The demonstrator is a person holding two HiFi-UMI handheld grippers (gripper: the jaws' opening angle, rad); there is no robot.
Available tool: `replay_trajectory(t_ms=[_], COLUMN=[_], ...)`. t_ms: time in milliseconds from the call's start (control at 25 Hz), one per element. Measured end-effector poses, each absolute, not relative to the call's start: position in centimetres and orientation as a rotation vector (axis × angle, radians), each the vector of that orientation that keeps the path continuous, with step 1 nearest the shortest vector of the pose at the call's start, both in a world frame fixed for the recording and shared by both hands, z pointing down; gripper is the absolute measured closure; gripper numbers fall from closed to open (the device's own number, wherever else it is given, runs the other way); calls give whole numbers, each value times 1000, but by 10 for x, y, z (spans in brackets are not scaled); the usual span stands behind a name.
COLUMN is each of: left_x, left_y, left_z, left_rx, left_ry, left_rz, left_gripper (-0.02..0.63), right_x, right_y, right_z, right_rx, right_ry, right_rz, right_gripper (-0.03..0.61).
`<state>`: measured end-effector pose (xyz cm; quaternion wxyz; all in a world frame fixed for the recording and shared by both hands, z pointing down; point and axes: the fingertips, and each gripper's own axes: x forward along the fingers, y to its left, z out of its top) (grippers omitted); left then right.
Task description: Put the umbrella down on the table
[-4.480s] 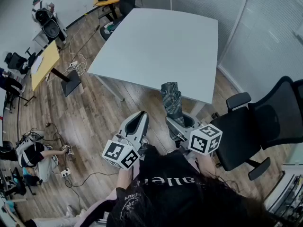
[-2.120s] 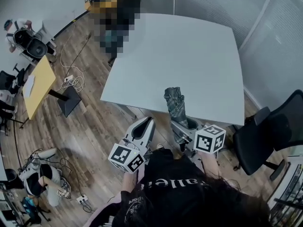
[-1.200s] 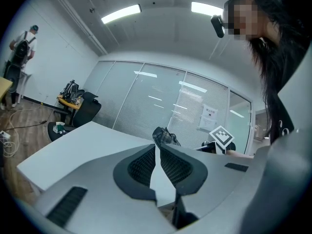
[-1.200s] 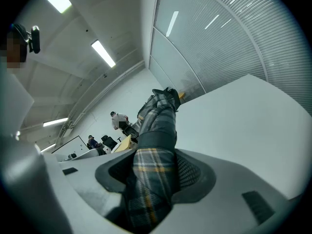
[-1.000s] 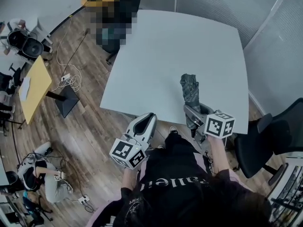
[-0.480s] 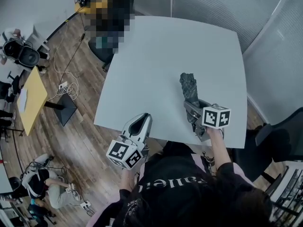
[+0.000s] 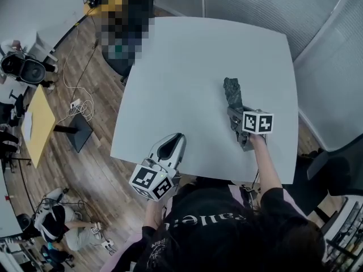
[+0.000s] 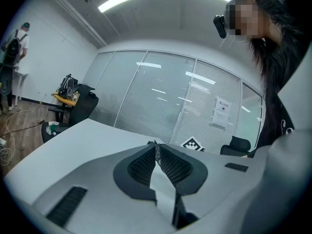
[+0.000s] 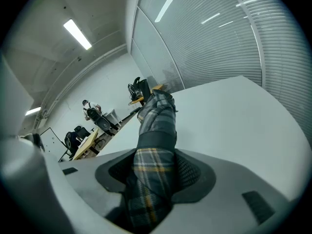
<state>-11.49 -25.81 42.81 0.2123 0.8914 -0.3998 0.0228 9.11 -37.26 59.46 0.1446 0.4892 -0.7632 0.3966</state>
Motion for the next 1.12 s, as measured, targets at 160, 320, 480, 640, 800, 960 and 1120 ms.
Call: replay_trajectory(t_ms=[160,320,480,640,800,960,1120], left_x=[-105,-97,-91,-85,-80,-72,-61], left_y=[-273,-280,-286,-286,-288,-290,-289], left_z=[429,429,433,435,442,445,447], left_rx=[2483,2487,2478,2462,2450,2447,2449], left_ry=[-1082,-1066,-1060,-1050,-1047,-1036,-1012], left_rz=[80,101,119,143,160,165,173], left_gripper=[568,568,568,568,568,568,568], right_x=[115,141,163,178,182,181,182], right_y=[-401,-419,-432,-433,-432,-431,-431], right_z=[629,660,685,699,706,705,704], right_rx=[1462,1482,1507,1530,1568,1577,1582], right_ry=[-2103,-1993,-1920,-1866,-1881,-1923,-1936], right_rz=[1160,1173,1174,1180,1187,1186,1192], right_gripper=[356,356,356,356,353,342,331])
